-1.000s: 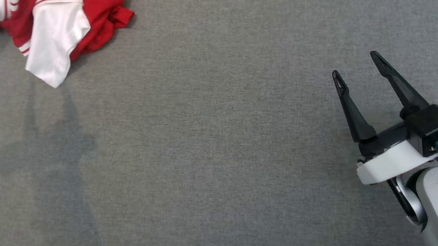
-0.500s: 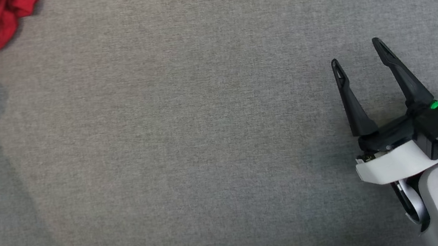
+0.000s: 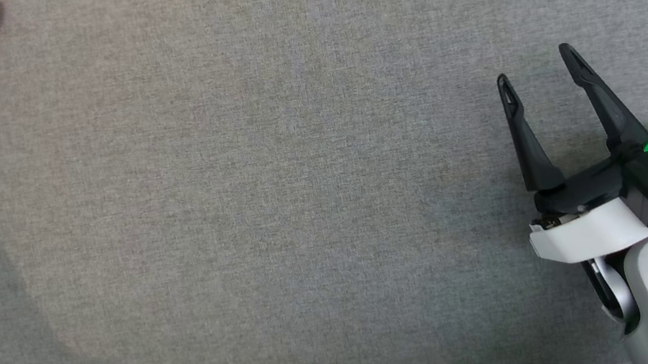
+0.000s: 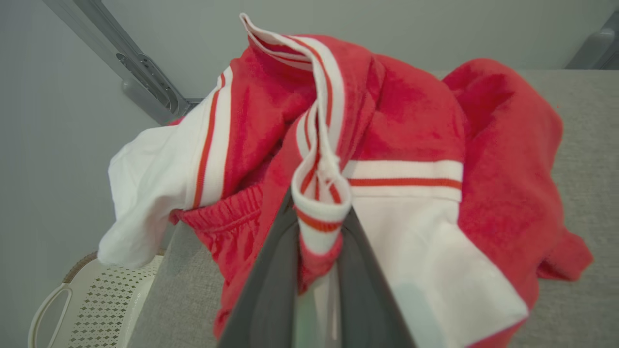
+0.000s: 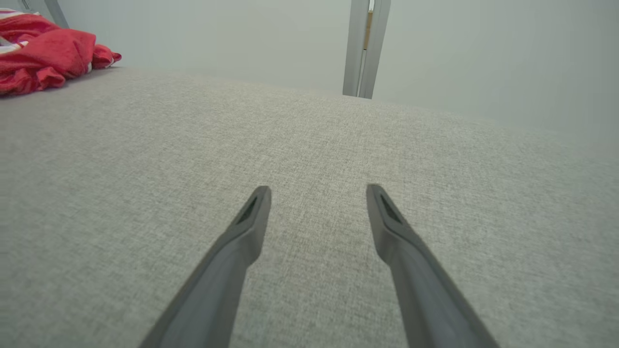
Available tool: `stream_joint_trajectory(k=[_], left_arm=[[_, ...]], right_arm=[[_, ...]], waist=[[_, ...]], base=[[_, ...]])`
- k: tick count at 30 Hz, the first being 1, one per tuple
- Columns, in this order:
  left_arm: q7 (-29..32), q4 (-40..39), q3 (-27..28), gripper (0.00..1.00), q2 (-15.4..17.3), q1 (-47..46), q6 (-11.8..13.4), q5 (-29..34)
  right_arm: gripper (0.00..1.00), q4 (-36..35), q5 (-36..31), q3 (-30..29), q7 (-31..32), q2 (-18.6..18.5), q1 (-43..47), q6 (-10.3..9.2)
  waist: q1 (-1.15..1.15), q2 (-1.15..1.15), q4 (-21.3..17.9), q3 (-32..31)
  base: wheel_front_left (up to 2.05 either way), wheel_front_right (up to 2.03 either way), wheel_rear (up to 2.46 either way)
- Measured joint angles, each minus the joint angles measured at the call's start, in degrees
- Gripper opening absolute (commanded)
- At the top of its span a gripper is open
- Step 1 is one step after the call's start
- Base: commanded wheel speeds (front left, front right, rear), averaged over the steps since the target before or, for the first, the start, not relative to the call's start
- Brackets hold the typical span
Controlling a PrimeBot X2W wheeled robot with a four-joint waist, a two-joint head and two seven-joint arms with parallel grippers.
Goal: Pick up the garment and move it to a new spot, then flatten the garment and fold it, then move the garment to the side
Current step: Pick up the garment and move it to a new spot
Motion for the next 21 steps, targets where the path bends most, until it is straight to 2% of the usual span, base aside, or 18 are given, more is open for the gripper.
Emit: stream_joint_trajectory(k=[5,13,21], left_arm=[[-0.38,-1.44,-2.75,0.0,1.44,-0.84,0.0,-0.73],[0.74,-9.76,-10.96,0.0,2.94,-2.8,0.0,-2.85],[2.92,-20.51,-19.83,0.0,0.49,-4.1,0.0,-9.62]], right_arm=[[1.0,1.4,1.9,0.79,0.0,0.0,-0.38,0.0],[1.0,4.58,5.01,-0.38,0.0,0.0,1.52,0.0],[1.0,7.2,8.08,-3.42,0.0,-0.01,6.73,0.0]], waist=[[0.0,0.0,0.03,-3.26],[-0.01,0.0,-0.22,-11.6],[-0.01,0.0,-1.84,-21.75]], base=[[0.0,0.0,0.0],[0.0,0.0,0.0],[0.0,0.0,0.0]])
